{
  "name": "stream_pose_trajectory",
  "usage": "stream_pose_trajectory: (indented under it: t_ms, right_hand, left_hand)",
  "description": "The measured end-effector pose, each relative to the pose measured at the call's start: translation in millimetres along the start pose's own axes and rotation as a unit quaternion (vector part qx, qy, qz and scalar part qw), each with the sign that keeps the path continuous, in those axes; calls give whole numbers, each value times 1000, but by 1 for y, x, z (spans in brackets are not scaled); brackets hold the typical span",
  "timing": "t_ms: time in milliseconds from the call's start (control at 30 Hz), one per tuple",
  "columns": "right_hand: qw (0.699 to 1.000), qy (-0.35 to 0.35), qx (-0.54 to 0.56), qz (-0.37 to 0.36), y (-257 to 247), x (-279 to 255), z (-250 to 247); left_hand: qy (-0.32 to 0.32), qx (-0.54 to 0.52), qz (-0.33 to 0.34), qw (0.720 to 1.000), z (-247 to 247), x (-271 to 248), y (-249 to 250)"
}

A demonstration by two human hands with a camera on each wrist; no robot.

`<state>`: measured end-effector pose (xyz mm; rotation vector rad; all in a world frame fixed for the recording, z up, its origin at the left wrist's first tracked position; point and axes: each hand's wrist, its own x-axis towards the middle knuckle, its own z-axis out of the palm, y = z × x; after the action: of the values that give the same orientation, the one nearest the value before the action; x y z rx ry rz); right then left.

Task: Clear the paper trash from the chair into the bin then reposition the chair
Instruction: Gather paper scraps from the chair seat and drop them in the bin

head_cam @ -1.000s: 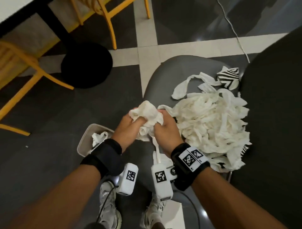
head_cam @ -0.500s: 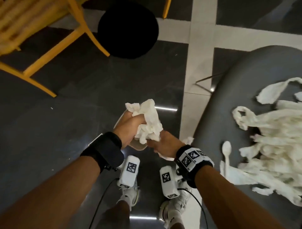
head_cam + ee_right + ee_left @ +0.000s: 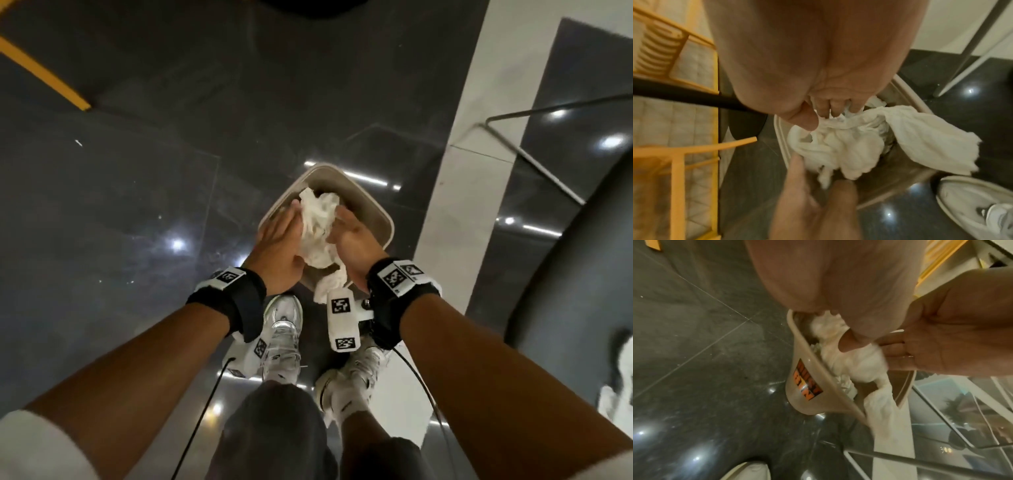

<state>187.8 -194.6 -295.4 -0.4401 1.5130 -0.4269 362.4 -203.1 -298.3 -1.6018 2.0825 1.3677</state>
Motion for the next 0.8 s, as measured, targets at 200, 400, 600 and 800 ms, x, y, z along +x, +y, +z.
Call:
stream_pose_trajectory:
  t_ms: [200, 400, 600, 800]
  right_hand:
    - [978, 39, -203, -27, -15, -19, -14]
    - [957, 24, -289, -28, -7, -41, -40]
    - [984, 71, -150, -61, -30, -126, -97]
    - [910, 280, -272, -137, -13, -245, -207]
  left_hand:
    - [116, 103, -27, 988, -4, -16, 0]
    - [70, -14, -107, 992, -23, -9, 6]
    - [15, 32, -121, 992, -50, -12, 77]
    - [-30, 54, 93, 994, -37, -12, 240]
